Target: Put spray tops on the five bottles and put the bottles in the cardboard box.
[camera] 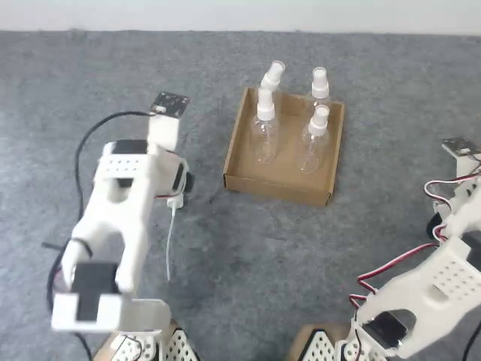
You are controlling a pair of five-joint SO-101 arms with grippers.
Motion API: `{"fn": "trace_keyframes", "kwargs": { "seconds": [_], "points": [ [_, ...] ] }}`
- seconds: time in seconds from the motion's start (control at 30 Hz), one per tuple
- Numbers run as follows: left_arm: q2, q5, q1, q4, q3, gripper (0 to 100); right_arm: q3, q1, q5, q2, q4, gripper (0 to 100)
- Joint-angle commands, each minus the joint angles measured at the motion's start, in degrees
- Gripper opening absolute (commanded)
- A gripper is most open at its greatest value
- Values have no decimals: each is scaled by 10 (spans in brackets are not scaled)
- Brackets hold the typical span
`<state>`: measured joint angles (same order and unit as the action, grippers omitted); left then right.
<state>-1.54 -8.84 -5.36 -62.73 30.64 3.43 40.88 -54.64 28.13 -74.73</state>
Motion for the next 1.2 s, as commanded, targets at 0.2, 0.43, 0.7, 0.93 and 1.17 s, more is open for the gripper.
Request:
{"fn": "trace_keyframes", "kwargs": {
  "seconds": [0.2, 0.43, 0.7, 0.93, 1.17],
  "points": [
    [142, 22, 0, 21, -103, 137, 4, 9, 53, -11, -1, 6],
    [152, 11, 4, 17, -103, 53, -7, 4, 91, -29, -1, 6],
    [15, 14, 4, -60, -102, 9, -8, 0, 88, -32, -5, 6],
    [-174, 15, 28, -111, -16, 9, -10, 0, 90, -80, -26, 7],
    [-323, 30, 82, -71, 125, 11, -23, 2, 88, -129, -52, 168]
  ]
}}
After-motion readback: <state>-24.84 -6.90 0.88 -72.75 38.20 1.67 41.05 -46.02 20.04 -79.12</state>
